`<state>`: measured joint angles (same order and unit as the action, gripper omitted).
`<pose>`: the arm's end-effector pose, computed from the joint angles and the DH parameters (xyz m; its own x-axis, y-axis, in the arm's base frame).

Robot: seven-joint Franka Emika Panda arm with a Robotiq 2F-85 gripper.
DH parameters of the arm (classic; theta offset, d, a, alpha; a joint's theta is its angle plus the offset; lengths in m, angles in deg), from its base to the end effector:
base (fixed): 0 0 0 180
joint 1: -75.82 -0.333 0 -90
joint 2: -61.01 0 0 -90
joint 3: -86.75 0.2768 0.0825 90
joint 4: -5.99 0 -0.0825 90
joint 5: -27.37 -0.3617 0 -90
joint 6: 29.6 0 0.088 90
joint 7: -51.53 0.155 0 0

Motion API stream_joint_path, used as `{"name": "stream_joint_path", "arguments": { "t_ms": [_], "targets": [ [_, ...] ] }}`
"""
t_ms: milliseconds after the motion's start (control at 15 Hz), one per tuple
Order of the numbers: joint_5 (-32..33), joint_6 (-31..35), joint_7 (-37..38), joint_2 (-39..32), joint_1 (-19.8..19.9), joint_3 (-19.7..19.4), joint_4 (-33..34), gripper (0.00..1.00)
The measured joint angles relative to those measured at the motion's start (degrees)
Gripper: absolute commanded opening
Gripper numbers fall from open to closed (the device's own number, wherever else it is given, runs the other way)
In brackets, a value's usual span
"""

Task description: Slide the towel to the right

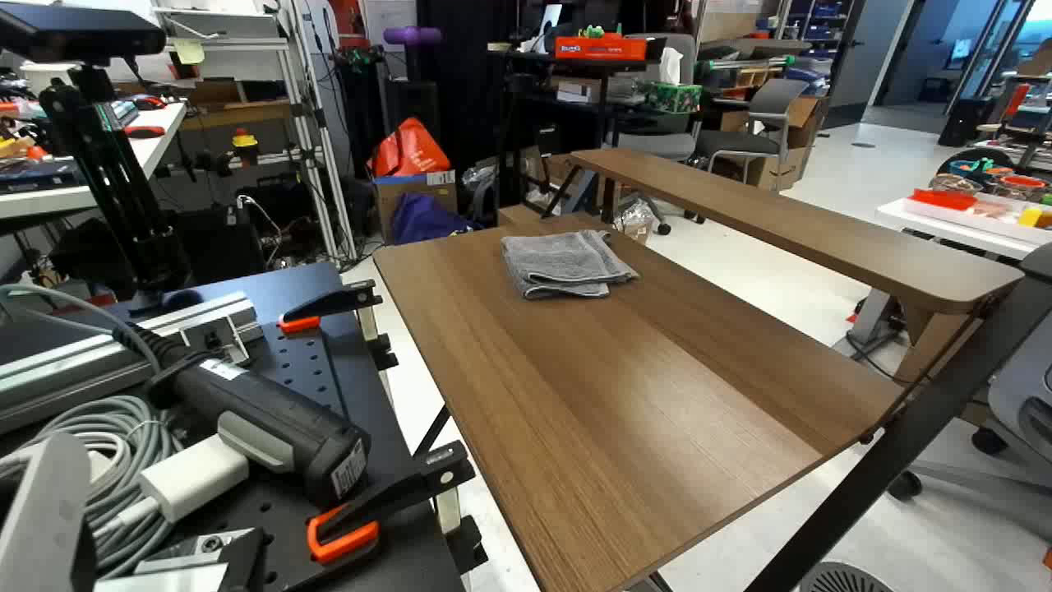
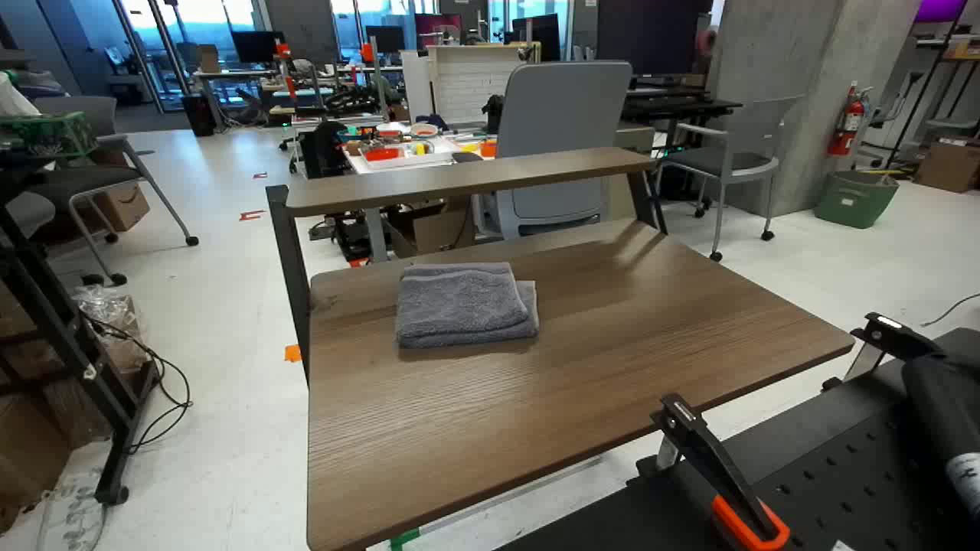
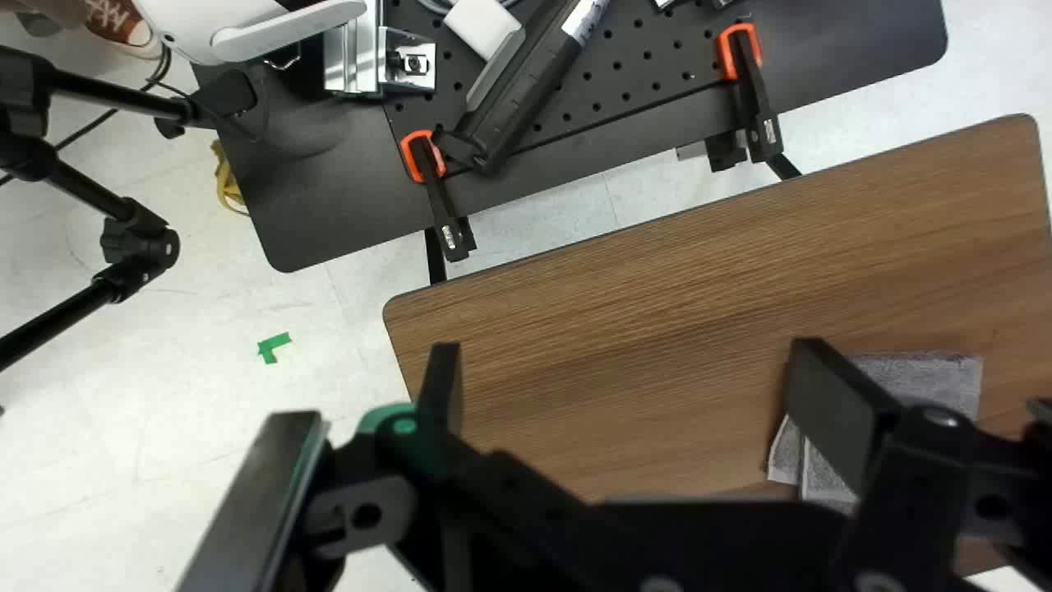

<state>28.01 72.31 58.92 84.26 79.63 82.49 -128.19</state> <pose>0.3925 -0.0567 0.4004 0.9545 -0.2523 -0.1588 -0.2553 -0.9669 0.0015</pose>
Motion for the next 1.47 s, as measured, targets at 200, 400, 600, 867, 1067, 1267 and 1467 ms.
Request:
{"name": "stream_joint_path", "arguments": {
  "t_ms": [200,400,600,867,1067,1267,1467],
  "targets": [
    [0.0,0.0,0.0,0.0,0.0,0.0,0.0,1.0],
    [0.0,0.85,1.35,-0.66,-0.01,0.74,-0.04,1.0],
    [-0.01,5.89,5.94,-5.18,-0.53,3.96,-0.13,1.0],
    [0.11,15.88,14.05,-15.87,-3.0,8.68,0.03,1.0],
    [0.66,23.54,19.57,-25.77,-5.97,10.81,1.68,1.0],
    [2.72,29.61,24.42,-36.93,-9.49,10.89,6.92,1.0],
    [3.48,33.59,27.42,-46.75,-12.39,9.6,14.04,1.0]
  ]
}}
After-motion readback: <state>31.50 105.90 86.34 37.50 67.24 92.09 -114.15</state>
